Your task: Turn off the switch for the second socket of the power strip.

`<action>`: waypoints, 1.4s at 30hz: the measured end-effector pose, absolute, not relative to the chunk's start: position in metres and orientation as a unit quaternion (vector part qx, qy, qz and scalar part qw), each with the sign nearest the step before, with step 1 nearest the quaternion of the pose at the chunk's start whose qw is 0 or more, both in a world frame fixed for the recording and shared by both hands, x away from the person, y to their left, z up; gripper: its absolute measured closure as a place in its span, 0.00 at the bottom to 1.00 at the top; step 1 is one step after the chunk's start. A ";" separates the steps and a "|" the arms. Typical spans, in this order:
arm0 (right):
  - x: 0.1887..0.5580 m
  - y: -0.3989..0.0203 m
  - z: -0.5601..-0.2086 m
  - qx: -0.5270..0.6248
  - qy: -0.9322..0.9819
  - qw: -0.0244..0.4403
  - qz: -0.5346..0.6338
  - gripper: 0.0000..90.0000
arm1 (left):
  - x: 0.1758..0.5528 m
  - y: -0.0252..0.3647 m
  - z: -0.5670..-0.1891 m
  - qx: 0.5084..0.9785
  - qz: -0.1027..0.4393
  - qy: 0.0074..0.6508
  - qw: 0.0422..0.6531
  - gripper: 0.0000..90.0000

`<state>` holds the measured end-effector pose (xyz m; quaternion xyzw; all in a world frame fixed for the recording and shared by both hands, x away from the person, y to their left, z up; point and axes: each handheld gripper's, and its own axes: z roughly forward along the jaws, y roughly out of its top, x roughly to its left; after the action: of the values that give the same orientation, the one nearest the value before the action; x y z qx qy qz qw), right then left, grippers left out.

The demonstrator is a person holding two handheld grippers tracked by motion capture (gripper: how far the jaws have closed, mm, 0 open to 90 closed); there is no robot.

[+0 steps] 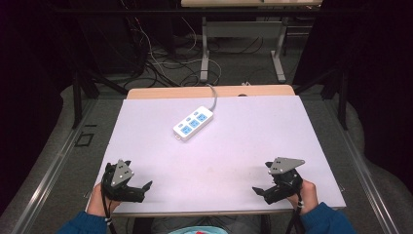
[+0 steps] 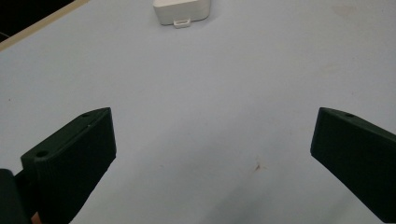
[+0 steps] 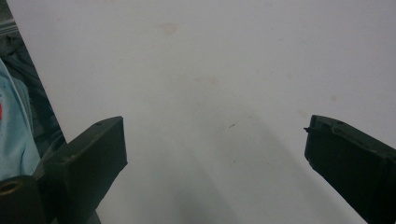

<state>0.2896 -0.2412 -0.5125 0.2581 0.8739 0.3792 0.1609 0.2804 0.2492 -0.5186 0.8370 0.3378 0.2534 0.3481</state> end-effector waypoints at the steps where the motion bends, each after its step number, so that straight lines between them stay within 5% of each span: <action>1: 0.290 -0.241 -0.513 0.259 0.873 0.164 0.379 0.06 | 0.281 0.249 -0.518 0.838 0.254 0.338 0.345 0.00; 42: 0.291 -0.240 -0.514 0.261 0.876 0.166 0.369 0.06 | 0.318 0.236 -0.504 0.835 0.247 0.353 0.342 0.00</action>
<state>0.2911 -0.2395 -0.5139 0.2613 0.8765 0.3686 0.1662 0.3176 0.2358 -0.5042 0.8350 0.3532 0.2475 0.3417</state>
